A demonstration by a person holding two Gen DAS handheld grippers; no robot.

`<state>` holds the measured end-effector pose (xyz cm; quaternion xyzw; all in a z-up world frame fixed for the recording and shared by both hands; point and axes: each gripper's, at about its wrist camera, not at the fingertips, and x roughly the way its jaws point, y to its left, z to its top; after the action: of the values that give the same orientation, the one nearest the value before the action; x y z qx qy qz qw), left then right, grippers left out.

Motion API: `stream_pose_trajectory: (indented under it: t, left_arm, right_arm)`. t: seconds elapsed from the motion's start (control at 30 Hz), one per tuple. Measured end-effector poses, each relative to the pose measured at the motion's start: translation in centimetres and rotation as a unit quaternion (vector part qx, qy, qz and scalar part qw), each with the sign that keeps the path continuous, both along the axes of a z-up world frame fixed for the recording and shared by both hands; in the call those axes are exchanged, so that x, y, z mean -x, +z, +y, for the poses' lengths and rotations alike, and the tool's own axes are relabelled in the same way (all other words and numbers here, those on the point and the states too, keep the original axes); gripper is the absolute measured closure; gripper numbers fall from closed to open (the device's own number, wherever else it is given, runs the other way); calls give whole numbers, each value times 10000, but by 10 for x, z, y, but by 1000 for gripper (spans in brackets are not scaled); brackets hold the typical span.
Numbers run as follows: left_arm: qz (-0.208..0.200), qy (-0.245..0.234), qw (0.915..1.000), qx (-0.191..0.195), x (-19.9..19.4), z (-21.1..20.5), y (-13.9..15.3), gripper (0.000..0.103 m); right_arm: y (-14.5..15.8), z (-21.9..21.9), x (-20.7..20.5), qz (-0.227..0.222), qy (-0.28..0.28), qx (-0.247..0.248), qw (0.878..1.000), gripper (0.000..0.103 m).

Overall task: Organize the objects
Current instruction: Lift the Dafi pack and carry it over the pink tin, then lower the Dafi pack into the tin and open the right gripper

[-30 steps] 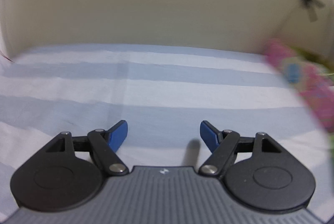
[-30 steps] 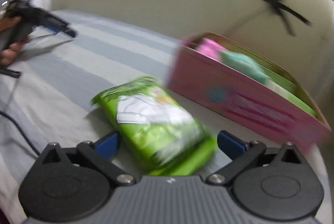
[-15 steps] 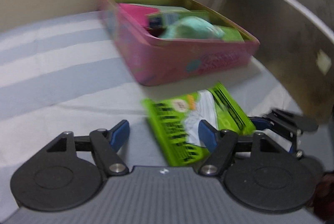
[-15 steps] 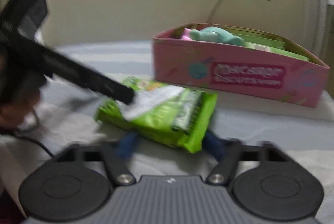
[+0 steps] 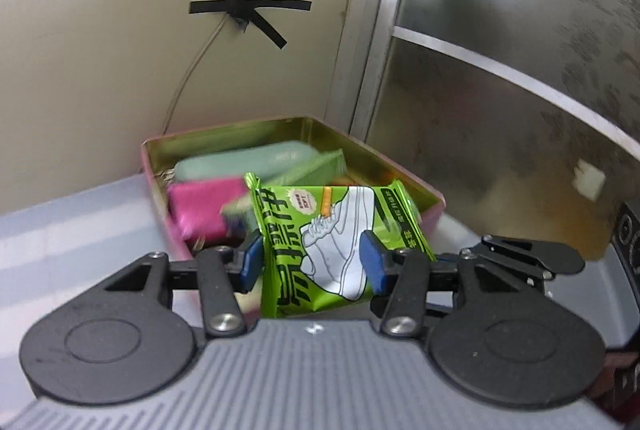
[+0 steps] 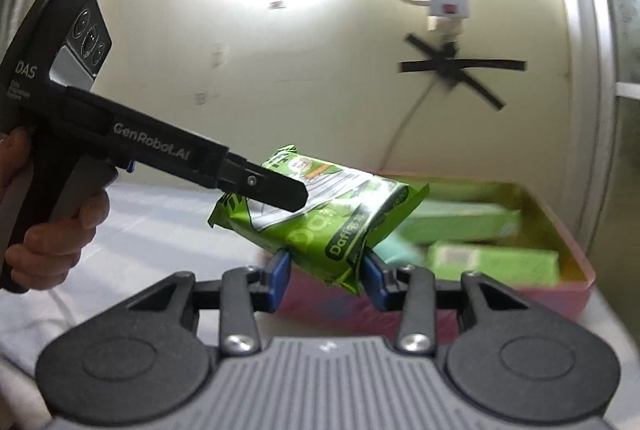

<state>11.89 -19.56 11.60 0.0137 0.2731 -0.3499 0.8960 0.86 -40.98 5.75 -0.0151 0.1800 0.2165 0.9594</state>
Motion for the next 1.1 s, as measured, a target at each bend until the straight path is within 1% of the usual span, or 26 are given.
stream_pose_trajectory:
  t: [0.1, 0.2, 0.3, 0.37, 0.47, 0.57, 0.77, 0.83, 0.87, 0.9, 0.97, 1.1]
  left_arm:
    - [47, -34, 9999, -98, -31, -38, -2, 51]
    - [106, -77, 9998, -175, -59, -68, -11, 51]
    - [246, -44, 9994, -256, -74, -83, -22, 51]
    - [279, 61, 9989, -369, -86, -93, -30, 50]
    - [188, 254, 9980, -553, -92, -96, -35, 50]
    - [115, 450, 9968, -647, -100, -99, -35, 50]
    - [-115, 636, 9941, -869, -107, -104, -32, 50]
    - [-169, 691, 9930, -941, -109, -105, -32, 49]
    - [-165, 707, 9929, -944, -110, -105, -32, 49]
    - [-142, 740, 9928, -931, -111, -104, -31, 49]
    - [-109, 819, 9924, -916, -111, -102, -29, 49]
    - [-221, 895, 9911, -965, -102, -99, -23, 49]
  right_arm:
    - [1, -17, -39, 179, -246, 61, 9995, 65]
    - [-5, -35, -73, 439, -414, 41, 9982, 65]
    - [-13, -54, -103, 736, -542, -19, 9958, 65]
    - [-18, -62, -122, 898, -616, -53, 9940, 65]
    - [-23, -66, -145, 1009, -663, -81, 9927, 65]
    - [-27, -63, -164, 1113, -774, 1, 9908, 65]
    - [-29, -54, -180, 1177, -861, 123, 9892, 64]
    - [-29, -52, -185, 1212, -918, 119, 9883, 61]
    - [-29, -51, -188, 1233, -940, 112, 9878, 61]
    - [-29, -50, -189, 1234, -986, 114, 9874, 59]
    - [-28, -50, -188, 1192, -1054, 90, 9872, 53]
    - [-21, -52, -170, 1034, -1107, 27, 9885, 53]
